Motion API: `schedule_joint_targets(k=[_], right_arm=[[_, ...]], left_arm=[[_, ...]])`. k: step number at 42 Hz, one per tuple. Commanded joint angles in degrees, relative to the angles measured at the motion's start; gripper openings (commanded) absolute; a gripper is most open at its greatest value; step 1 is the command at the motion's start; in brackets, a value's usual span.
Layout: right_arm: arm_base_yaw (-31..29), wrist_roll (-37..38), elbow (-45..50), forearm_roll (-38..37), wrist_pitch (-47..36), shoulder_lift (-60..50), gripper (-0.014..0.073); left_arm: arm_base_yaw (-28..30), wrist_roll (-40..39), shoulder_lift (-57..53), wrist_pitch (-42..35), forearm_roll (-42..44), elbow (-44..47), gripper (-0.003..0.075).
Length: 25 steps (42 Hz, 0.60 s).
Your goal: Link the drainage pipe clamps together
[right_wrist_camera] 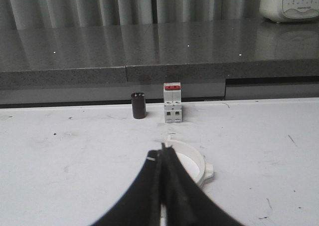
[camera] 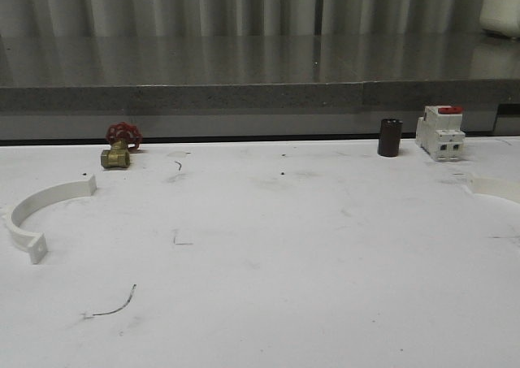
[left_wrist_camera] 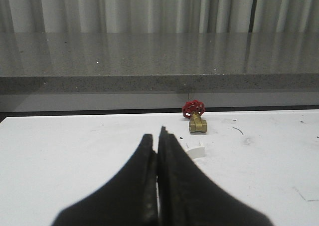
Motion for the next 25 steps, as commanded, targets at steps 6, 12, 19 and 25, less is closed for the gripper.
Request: schedule_joint_targets(k=[6, 12, 19, 25], right_arm=[[-0.23, -0.50, -0.28, -0.21, -4.42, -1.02, -0.0120], [-0.23, -0.50, -0.28, -0.21, -4.42, -1.02, -0.0120], [-0.23, -0.50, -0.28, -0.21, -4.42, -1.02, -0.0120], [-0.23, -0.50, -0.28, -0.21, -4.56, -1.02, -0.0120]], left_arm=[[0.25, -0.17, -0.55, -4.80, -0.41, 1.30, -0.0020], [0.25, -0.17, -0.55, -4.80, -0.41, 1.30, -0.0020], [0.25, -0.17, -0.55, -4.80, -0.41, 1.30, -0.0020], [0.25, -0.17, -0.55, -7.71, 0.14, 1.30, -0.0020]])
